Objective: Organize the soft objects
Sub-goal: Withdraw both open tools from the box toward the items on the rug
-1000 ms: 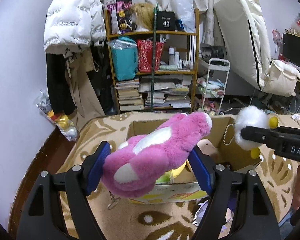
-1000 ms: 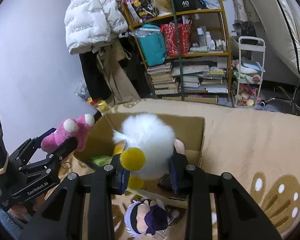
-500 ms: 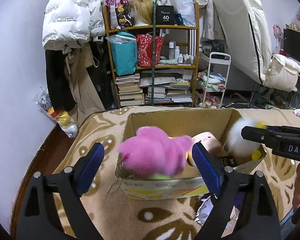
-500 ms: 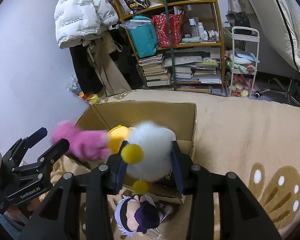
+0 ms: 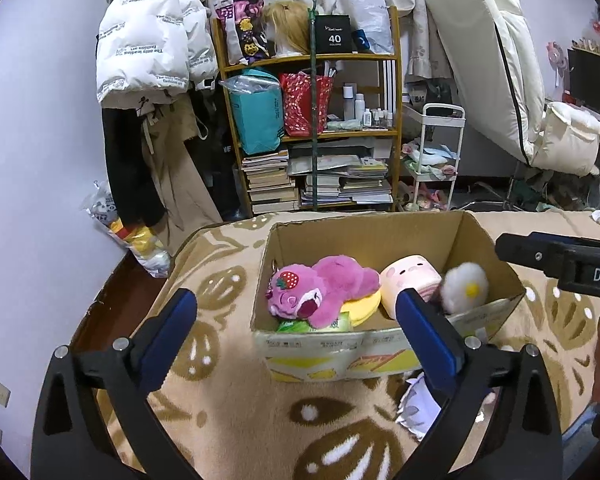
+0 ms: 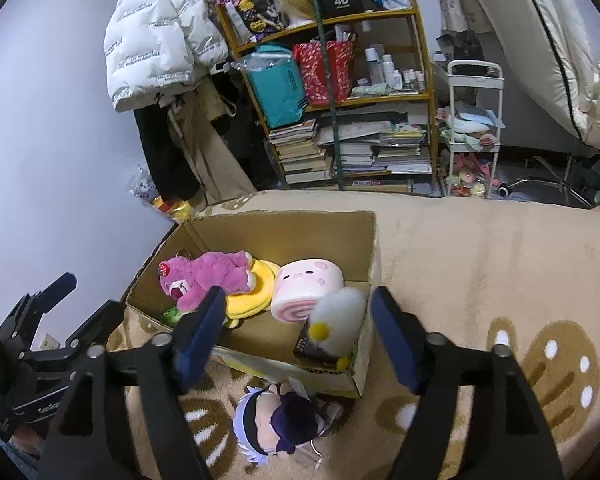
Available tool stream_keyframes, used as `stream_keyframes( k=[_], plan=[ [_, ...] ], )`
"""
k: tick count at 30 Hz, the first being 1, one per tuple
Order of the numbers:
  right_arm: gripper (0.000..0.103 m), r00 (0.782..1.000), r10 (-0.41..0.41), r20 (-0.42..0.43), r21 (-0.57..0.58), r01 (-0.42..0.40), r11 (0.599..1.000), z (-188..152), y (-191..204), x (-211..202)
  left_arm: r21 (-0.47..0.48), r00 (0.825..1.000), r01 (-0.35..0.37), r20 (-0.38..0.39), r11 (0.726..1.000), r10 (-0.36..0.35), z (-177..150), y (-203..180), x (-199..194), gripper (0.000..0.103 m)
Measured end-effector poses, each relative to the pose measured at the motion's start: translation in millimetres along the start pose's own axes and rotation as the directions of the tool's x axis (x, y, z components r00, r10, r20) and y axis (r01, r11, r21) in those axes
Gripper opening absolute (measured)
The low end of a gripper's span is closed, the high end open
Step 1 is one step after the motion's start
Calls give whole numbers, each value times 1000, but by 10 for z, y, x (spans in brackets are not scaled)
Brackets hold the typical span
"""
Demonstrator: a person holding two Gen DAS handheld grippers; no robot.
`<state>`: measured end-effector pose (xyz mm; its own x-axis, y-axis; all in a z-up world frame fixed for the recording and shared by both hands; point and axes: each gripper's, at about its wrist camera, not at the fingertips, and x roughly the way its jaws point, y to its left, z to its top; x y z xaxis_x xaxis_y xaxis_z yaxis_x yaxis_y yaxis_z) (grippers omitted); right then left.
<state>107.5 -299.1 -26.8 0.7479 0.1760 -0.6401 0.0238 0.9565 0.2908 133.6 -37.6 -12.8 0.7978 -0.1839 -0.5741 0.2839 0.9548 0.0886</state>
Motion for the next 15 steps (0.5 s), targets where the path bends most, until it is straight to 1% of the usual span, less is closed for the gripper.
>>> stream_keyframes(
  k=[2, 7, 9, 11, 15],
  plan=[
    [89, 1000, -4, 13, 14, 4, 1000, -8, -20, -69, -7, 1000, 1, -1, 1000, -1, -8, 17, -57, 99],
    [91, 1000, -24, 13, 38, 23, 999, -50, -75, -217, -2, 1000, -3, -4, 1000, 3, -44, 34, -235, 99],
    [97, 999, -35, 12, 42, 35, 999, -82, -86, -277, -2, 1000, -1, -5, 1000, 1, -60, 38, -310, 99],
    [100, 999, -46, 20, 43, 45, 998, -111, -82, -336, -2, 1000, 1, -4, 1000, -1, -81, 28, -393, 99],
    [101, 998, -61, 30, 38, 60, 997, -153, -73, -470, 19, 1000, 0, 5, 1000, 0, -128, -18, -538, 99]
  ],
)
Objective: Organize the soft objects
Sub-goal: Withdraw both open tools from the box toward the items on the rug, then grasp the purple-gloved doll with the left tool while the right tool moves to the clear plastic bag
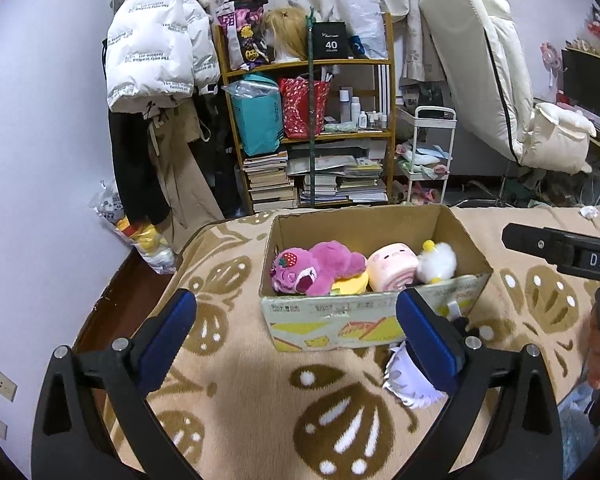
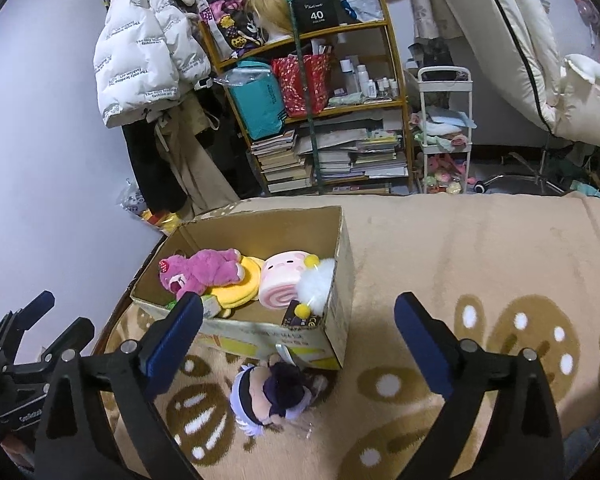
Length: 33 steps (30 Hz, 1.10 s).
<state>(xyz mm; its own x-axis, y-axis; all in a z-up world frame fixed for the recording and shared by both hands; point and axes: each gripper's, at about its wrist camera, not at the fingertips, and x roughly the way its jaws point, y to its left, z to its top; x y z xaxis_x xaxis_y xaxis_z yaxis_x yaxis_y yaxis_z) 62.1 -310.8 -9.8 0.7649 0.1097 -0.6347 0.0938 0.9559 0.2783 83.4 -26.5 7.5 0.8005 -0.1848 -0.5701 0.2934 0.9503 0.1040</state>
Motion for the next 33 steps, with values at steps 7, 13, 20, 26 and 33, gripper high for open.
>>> stream_keyframes(
  k=[7, 13, 20, 26, 33],
  plan=[
    [103, 999, -34, 4, -12, 34, 999, -99, -3, -171, 29, 1000, 10, 1, 1000, -10, -89, -98, -174, 99],
    [103, 998, -68, -8, -11, 68, 998, -171, -44, -213, 57, 1000, 15, -6, 998, -15, -125, -182, -173, 99],
    [103, 996, -90, -28, -5, 89, 996, -194, -97, -153, 87, 999, 36, -27, 996, -34, -175, -308, -43, 99],
    [103, 992, -108, -63, -2, 108, 994, -221, -154, -26, 132, 997, 66, -39, 989, -61, -241, -467, 110, 99],
    [103, 986, -126, -113, -1, 127, 992, -257, -215, 123, 150, 994, 109, -44, 983, -103, -302, -589, 281, 99]
  ],
)
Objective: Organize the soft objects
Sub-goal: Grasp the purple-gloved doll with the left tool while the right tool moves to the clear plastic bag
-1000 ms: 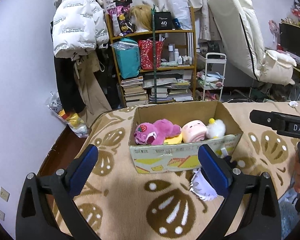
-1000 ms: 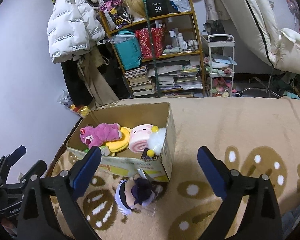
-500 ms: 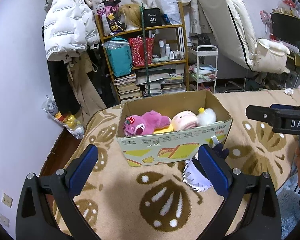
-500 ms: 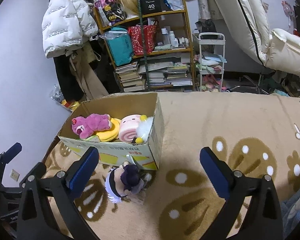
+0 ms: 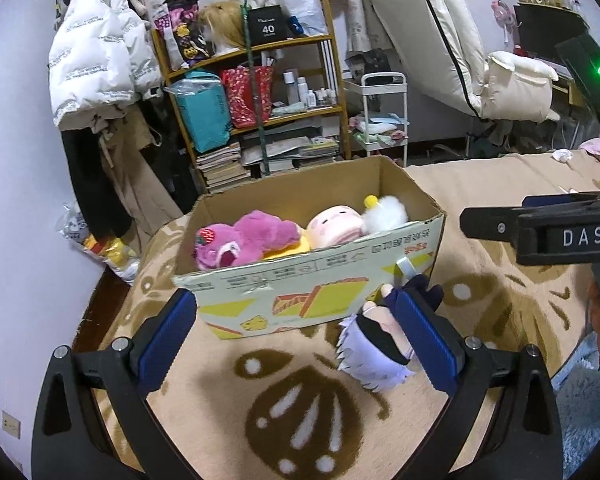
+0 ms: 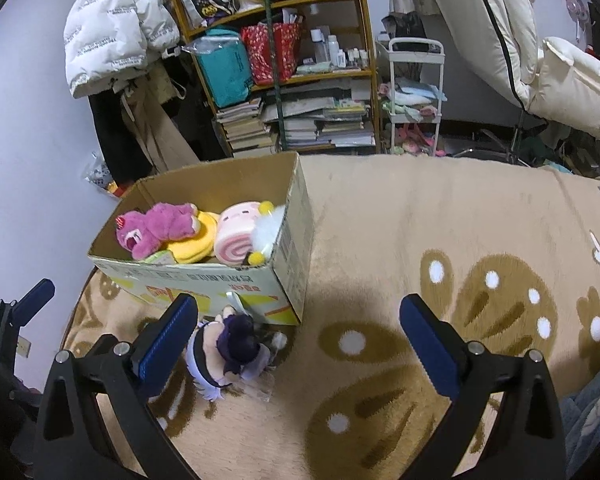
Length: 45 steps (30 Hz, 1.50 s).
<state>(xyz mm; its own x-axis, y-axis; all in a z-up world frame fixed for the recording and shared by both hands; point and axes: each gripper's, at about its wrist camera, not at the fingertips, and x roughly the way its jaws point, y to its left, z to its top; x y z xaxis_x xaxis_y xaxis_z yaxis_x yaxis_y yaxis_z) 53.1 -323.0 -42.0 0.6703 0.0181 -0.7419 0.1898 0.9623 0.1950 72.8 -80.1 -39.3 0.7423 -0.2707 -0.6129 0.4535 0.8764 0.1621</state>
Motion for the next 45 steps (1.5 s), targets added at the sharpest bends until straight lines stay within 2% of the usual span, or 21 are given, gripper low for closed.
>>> stream_keyframes(
  k=[9, 18, 27, 34, 42, 43, 45],
  plan=[
    [103, 998, -18, -54, 15, 18, 1000, -38, -74, 171, 34, 998, 69, -12, 997, -69, -82, -133, 210, 99],
    [103, 994, -23, -106, 27, 26, 999, -59, -130, 331, 136, 992, 125, -47, 983, -120, -206, -385, 363, 99],
    [103, 983, -22, -184, 21, 27, 999, -131, -132, 528, 180, 988, 137, -98, 974, -121, -292, -518, 530, 99],
    [103, 970, -24, -242, 19, 29, 999, -179, -131, 671, 178, 984, 128, -147, 976, -102, -348, -538, 718, 99],
    [103, 960, -3, -280, 36, 14, 999, -211, -151, 740, 188, 983, 119, -157, 975, -90, -416, -591, 855, 99],
    [103, 960, -2, -282, 39, 13, 999, -209, -149, 744, 186, 983, 119, -158, 975, -90, -435, -603, 859, 98],
    [103, 958, 3, -286, 42, 10, 999, -213, -153, 749, 177, 978, 140, -180, 974, -108, -449, -603, 903, 89]
  ],
)
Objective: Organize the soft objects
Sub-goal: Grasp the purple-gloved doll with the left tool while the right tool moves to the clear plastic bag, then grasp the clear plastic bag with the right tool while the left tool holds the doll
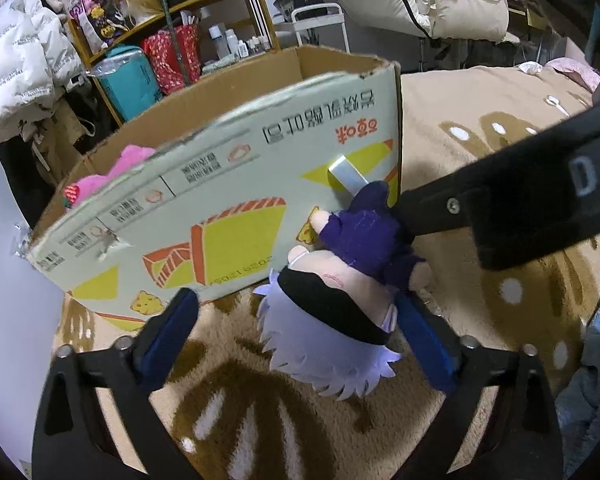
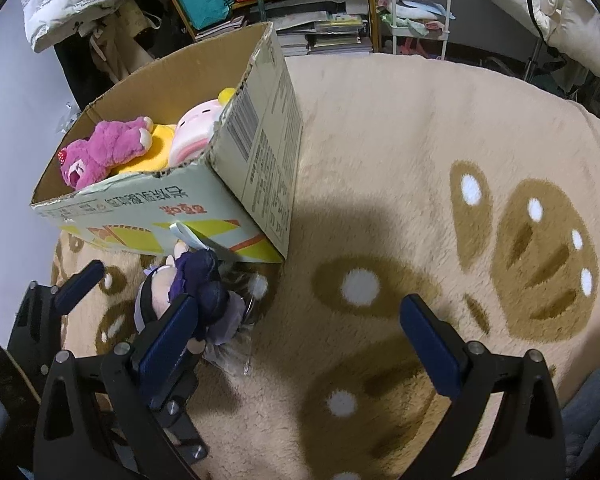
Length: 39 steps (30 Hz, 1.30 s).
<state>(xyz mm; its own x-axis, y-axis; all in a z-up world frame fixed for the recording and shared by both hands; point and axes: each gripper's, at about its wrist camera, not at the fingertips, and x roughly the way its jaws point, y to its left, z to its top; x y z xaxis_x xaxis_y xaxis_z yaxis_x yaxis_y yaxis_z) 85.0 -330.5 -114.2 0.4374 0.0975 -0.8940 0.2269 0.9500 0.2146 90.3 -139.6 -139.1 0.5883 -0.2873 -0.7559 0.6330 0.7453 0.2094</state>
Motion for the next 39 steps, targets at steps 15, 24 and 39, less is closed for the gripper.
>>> stream_keyframes(
  k=[15, 24, 39],
  plan=[
    [103, 999, 34, -23, -3, -34, 999, -15, 19, 70, -114, 993, 33, -108, 993, -45, -78, 163, 16, 63],
    [91, 992, 99, -75, -18, -101, 995, -14, 114, 199, -143, 989, -29, -148, 989, 8, -187, 304, -88, 63],
    [73, 987, 90, -132, -53, -98, 994, -42, 298, 548, -219, 985, -24, -173, 975, -14, -255, 458, -117, 63]
  ],
)
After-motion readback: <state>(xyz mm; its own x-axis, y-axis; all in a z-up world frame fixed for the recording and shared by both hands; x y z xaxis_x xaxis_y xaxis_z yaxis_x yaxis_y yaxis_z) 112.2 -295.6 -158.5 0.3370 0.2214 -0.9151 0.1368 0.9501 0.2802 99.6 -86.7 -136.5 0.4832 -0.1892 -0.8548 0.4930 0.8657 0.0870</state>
